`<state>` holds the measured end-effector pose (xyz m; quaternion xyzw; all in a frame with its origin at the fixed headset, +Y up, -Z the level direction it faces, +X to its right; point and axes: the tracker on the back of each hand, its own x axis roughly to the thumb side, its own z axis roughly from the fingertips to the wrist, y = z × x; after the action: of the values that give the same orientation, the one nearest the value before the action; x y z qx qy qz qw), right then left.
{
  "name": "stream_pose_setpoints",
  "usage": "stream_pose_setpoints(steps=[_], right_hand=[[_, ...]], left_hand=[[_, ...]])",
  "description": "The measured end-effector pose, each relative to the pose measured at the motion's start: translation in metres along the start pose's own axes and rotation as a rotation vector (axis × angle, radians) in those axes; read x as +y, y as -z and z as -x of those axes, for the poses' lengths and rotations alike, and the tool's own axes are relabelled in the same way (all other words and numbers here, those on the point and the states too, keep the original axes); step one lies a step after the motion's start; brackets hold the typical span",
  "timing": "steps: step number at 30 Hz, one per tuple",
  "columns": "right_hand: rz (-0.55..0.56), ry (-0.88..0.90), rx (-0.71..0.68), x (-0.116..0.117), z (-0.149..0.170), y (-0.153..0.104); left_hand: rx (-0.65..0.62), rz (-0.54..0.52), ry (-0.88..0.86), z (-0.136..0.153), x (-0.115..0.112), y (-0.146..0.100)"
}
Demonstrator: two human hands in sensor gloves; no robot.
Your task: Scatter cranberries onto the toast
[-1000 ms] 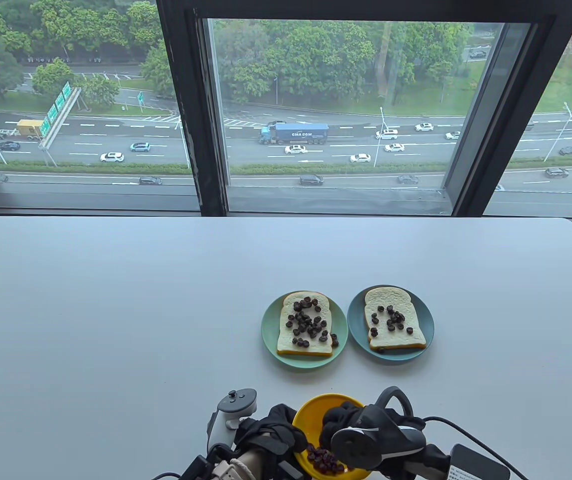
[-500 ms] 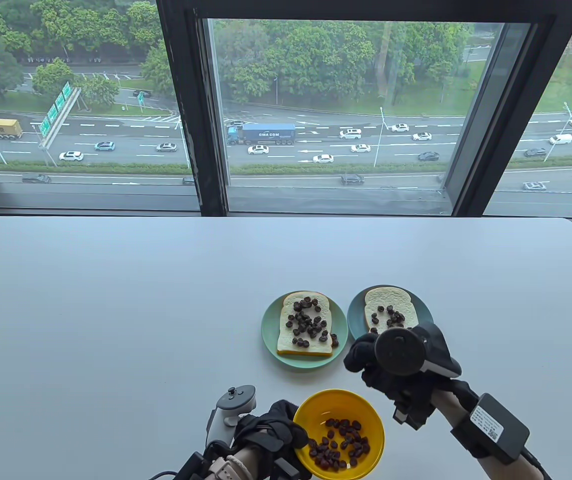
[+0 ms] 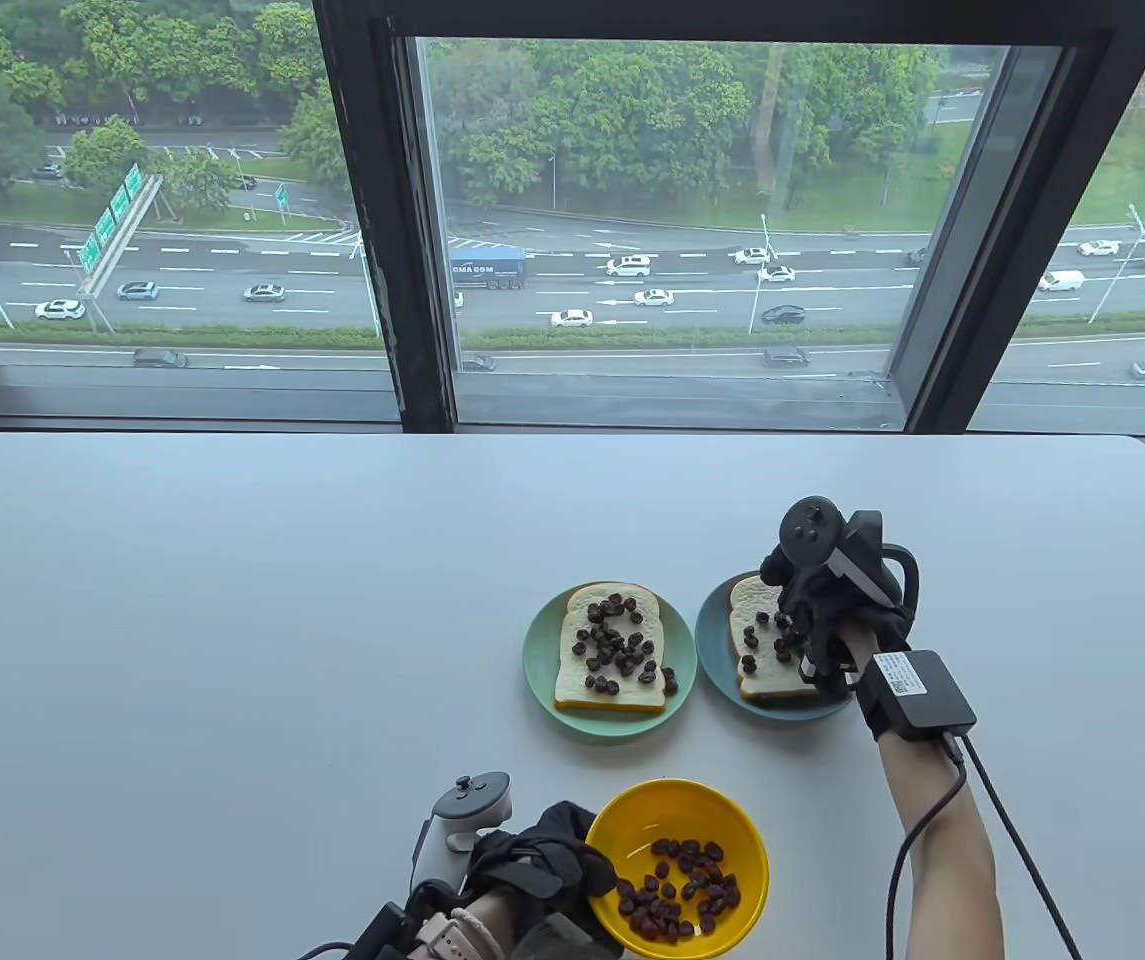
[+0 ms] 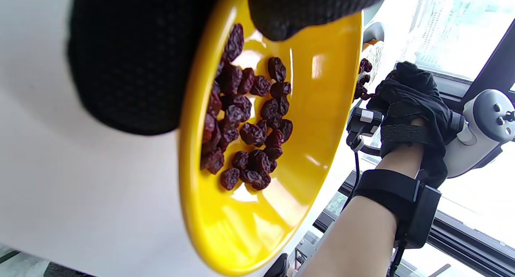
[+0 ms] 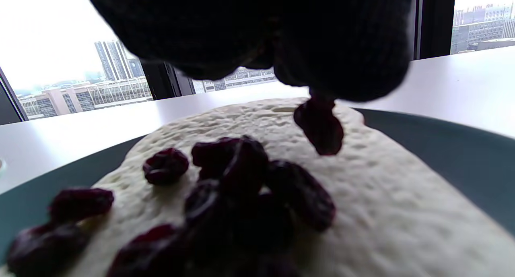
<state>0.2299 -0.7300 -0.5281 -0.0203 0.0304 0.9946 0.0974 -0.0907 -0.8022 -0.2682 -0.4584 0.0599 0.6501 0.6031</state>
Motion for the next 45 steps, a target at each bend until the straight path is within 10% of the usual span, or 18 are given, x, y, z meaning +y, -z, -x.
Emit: stream_pose_setpoints(steps=[28,38,45], right_hand=[[0.046,0.082,-0.123,-0.01,0.011,-0.043],[-0.018,0.309,-0.381,-0.036,-0.011,-0.12],[-0.267,0.478,-0.683,-0.034,-0.064,-0.204]], left_hand=[[0.022,-0.01,0.02,0.003,0.0,0.004],[0.007,-0.032,0.028,0.003,0.0,0.005],[-0.022,-0.041,0.04,0.0,-0.004,0.004]])
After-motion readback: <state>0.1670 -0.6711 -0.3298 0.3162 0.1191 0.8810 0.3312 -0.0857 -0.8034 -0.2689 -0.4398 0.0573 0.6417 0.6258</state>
